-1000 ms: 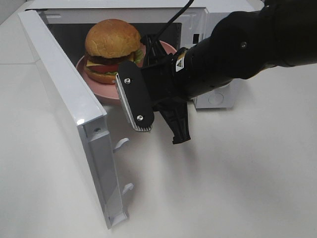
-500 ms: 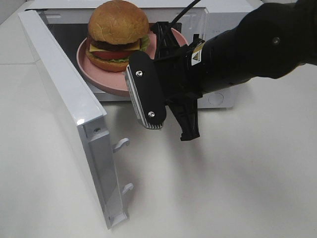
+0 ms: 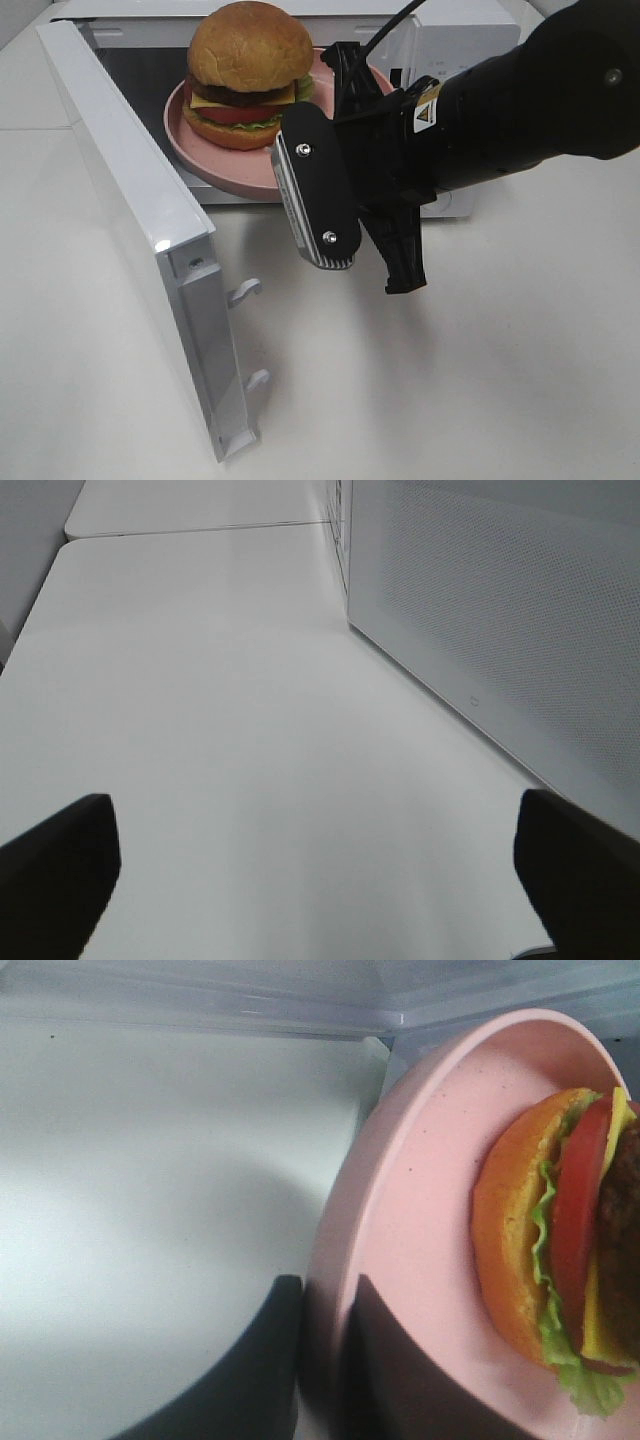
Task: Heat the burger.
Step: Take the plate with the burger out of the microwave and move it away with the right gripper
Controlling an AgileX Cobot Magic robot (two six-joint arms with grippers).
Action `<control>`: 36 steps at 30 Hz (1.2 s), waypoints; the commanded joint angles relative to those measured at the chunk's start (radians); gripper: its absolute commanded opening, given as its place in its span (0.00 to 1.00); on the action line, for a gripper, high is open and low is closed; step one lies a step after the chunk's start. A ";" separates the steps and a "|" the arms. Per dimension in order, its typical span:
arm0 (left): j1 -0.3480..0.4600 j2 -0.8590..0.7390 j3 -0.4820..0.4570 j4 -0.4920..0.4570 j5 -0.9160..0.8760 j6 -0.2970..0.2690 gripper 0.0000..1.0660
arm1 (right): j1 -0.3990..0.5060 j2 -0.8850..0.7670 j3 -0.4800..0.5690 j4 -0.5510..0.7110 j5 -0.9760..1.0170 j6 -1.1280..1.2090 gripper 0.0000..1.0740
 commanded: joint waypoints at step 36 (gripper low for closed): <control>-0.002 -0.016 0.001 -0.003 -0.015 -0.005 0.98 | -0.001 -0.370 0.296 0.014 -0.013 0.111 0.04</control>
